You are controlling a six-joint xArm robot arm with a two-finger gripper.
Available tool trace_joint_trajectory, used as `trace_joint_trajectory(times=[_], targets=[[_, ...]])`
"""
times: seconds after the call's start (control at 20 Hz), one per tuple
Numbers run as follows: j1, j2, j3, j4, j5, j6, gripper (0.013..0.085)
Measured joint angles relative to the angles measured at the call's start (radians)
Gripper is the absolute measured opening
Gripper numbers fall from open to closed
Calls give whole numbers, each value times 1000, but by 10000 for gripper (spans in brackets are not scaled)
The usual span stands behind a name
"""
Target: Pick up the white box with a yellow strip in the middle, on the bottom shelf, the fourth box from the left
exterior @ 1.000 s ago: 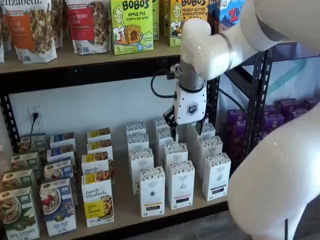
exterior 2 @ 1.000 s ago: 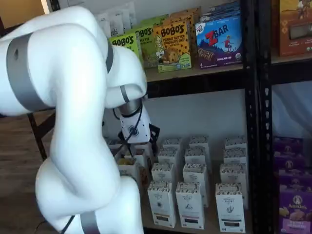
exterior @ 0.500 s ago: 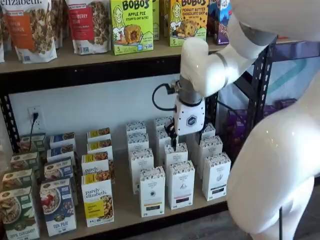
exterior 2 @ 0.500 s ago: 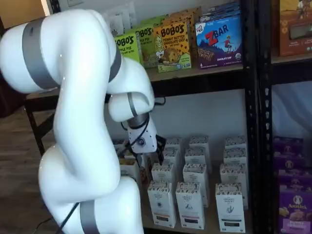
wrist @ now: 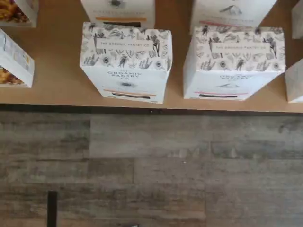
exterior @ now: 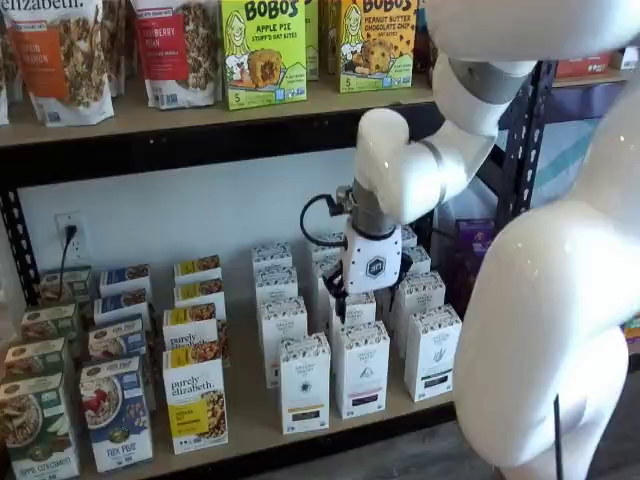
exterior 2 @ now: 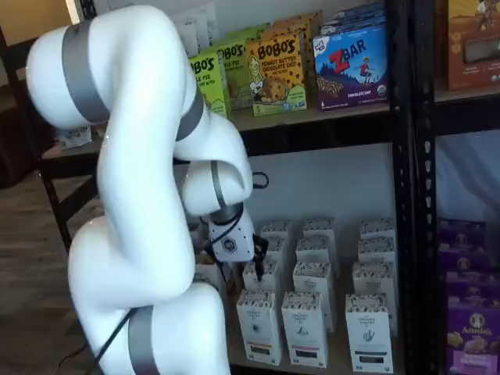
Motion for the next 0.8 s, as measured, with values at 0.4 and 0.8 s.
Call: trace_joint_trajectory(times=[0.4, 0.8], targets=[[9, 132, -42, -3, -92, 14, 850], [16, 267, -122, -2, -143, 21, 850]])
